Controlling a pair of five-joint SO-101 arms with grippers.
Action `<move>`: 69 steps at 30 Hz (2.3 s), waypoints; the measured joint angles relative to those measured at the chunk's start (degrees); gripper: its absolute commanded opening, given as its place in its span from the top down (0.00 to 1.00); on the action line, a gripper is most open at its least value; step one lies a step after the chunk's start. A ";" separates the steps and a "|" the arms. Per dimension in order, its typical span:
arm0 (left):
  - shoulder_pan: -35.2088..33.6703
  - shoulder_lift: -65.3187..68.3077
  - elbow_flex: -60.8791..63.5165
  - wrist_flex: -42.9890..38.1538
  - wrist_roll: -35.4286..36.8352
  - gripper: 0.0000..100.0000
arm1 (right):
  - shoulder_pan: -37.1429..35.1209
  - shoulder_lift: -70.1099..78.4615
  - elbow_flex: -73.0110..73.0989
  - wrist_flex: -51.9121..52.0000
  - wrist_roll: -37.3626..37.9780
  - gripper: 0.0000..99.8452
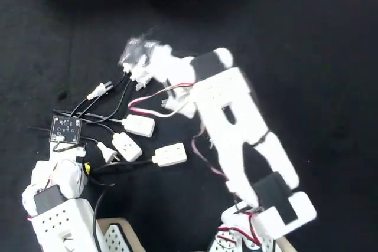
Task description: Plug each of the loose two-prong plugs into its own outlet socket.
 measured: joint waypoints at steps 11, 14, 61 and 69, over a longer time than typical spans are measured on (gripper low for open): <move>0.00 0.00 0.00 0.00 0.00 0.77 | 19.52 -1.67 17.23 1.67 -23.82 0.86; 0.00 0.00 0.00 0.00 0.00 0.77 | 19.69 -1.67 25.49 -4.31 -26.46 0.86; 0.00 0.00 0.00 0.00 0.00 0.77 | 12.84 10.99 30.51 -22.51 -48.35 0.83; 0.00 0.00 0.00 0.00 0.00 0.77 | 10.46 14.24 28.48 -21.10 -49.41 0.95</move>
